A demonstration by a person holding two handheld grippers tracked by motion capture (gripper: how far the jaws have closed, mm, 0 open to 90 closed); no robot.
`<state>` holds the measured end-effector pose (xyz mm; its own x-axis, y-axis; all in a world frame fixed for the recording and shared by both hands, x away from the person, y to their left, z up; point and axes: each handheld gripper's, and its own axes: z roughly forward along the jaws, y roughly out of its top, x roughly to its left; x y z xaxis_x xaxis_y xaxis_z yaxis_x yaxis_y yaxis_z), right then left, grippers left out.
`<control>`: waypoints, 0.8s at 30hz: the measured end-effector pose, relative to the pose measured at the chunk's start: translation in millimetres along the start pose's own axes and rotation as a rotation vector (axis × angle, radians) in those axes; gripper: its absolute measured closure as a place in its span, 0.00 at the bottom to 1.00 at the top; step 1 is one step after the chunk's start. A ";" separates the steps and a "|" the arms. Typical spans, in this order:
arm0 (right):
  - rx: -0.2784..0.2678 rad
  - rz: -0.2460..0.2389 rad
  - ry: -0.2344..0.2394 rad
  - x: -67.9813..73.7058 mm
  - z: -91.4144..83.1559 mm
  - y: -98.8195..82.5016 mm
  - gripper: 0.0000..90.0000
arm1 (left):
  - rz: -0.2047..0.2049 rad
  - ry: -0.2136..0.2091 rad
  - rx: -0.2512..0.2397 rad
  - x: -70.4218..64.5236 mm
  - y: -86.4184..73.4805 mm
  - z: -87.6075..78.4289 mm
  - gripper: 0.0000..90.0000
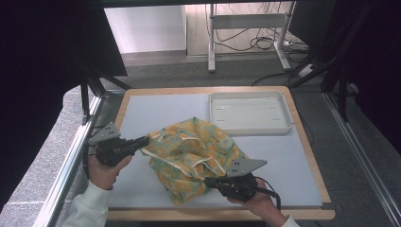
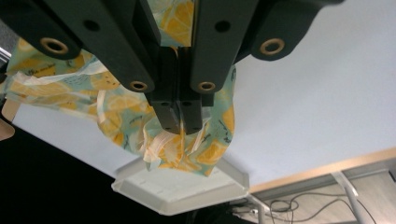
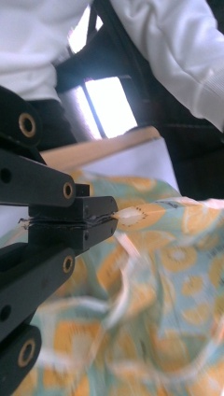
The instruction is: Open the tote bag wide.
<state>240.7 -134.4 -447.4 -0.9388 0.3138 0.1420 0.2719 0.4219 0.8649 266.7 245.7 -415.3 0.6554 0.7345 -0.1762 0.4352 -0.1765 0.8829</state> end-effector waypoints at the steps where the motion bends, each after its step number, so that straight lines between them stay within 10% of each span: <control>1: 0.009 0.004 0.010 2.4 2.8 -2.6 0.97 | -0.002 0.000 0.004 -0.2 -3.0 -0.8 1.00; 15: 0.164 0.006 0.110 30.2 60.3 -34.7 0.97 | -0.077 -0.020 0.087 13.7 -50.8 5.4 1.00; 24: 0.214 0.012 0.085 25.3 73.1 -48.0 0.93 | -0.073 -0.016 0.151 11.5 -61.2 21.6 1.00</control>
<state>219.4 -84.5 -520.5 -0.9472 0.2508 0.1997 0.3133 0.5921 0.7425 260.9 250.8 -480.8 0.6275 0.7388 -0.2457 0.5691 -0.2200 0.7923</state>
